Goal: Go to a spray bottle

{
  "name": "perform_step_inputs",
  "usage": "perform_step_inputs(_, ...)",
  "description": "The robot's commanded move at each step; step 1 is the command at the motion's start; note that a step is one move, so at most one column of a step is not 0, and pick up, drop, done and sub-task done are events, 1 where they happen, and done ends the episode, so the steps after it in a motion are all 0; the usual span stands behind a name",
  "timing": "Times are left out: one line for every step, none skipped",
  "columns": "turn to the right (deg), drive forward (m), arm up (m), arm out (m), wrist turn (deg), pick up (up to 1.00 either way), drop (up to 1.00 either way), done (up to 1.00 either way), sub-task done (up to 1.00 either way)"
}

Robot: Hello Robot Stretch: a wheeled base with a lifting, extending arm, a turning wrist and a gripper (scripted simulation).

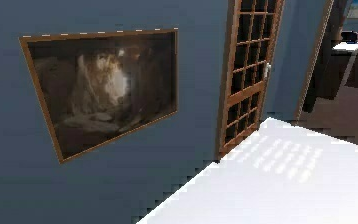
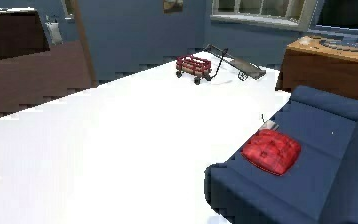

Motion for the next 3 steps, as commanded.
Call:
perform_step_inputs(42.0,0.00,0.00,0.00,0.0,0.00,0.00,0.00,0.00)
perform_step_inputs(0.0,0.35,0.00,0.00,0.0,0.00,0.00,0.00,0.00)
perform_step_inputs(3.0,0.00,0.00,0.00,0.0,0.00,0.00,0.00,0.00)
